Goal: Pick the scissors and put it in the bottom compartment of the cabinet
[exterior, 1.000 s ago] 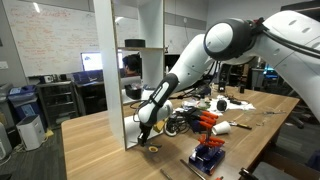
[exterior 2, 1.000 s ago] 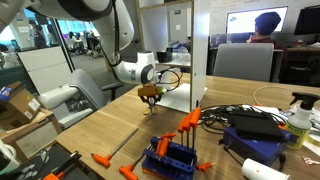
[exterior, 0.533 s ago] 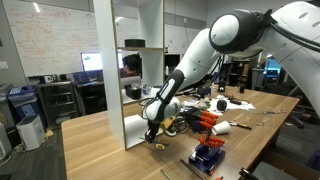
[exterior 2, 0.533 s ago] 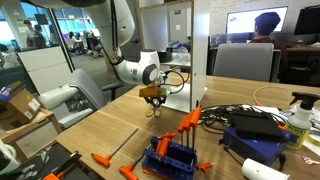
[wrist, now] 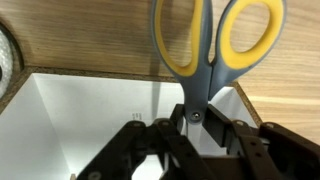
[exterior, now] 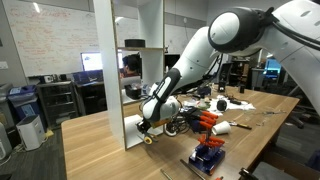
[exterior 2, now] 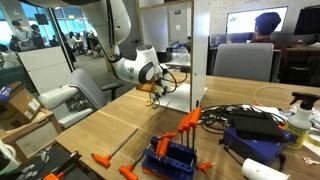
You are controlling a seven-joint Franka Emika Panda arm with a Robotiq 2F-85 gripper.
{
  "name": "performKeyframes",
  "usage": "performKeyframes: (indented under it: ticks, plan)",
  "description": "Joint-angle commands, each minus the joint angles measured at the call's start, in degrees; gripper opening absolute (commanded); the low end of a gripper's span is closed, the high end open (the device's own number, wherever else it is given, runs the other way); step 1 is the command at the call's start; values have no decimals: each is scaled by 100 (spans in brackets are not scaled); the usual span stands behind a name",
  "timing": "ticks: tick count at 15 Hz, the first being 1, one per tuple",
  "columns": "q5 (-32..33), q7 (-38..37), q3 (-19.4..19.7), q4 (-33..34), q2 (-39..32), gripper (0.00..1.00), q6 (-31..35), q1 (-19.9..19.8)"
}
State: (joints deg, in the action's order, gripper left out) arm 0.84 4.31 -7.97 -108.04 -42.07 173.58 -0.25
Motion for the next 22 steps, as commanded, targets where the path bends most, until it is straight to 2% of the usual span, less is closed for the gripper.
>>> performKeyframes:
  ticks: [1,4,8,11,15,22]
  plan:
    - [-259,-810,608,41,-276,20,1029,627]
    - [-526,-1292,1378,246,-591,20,1452,1355]
    - [-1116,-1817,2224,697,-951,20,1237,2174]
    - [-1444,-2173,2679,1062,-1208,20,1063,2608]
    - [-1550,-2585,3051,1540,-1601,20,790,2909]
    - [-1444,-3108,3279,2141,-2092,20,376,2961]
